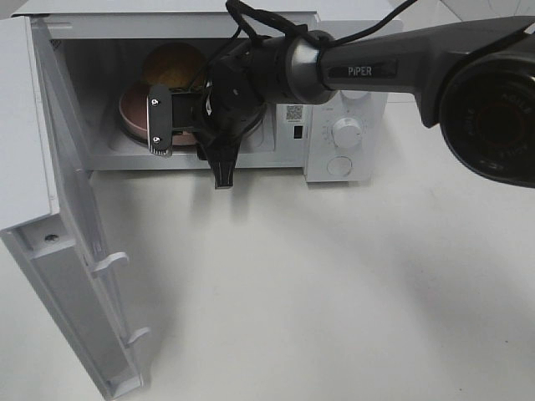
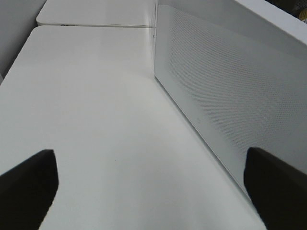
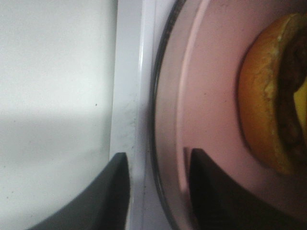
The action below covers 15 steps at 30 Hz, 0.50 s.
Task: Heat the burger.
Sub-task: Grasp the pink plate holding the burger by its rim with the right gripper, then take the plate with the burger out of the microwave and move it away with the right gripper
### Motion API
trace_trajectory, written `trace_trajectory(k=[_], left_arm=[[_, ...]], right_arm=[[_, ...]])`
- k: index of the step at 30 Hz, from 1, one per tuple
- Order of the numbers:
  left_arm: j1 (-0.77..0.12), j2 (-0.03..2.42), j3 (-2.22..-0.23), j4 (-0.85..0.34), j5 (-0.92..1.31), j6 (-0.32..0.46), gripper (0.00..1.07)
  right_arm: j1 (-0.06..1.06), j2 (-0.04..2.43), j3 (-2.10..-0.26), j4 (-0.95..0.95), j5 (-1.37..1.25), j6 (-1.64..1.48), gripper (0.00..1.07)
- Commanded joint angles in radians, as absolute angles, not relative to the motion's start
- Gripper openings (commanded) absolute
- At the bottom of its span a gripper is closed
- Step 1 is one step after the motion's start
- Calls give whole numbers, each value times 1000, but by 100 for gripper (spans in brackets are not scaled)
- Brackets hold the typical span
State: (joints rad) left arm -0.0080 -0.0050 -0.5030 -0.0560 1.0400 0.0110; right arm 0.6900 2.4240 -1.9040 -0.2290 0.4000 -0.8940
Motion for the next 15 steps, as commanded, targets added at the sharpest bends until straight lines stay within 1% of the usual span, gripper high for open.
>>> trace_trajectory(k=[1,2,15], left_arm=[[-5,-24,-500,-63,1035,12,98],[-5,-24,-500,-63,1035,12,98],[-5,-24,-500,-63,1035,12,98]], right_arm=[[687,2425,-1906,-198,419,-889,12],[687,2423,-1906,-197,426,-889,0],[687,2417,-1906,-177,484,-927,0]])
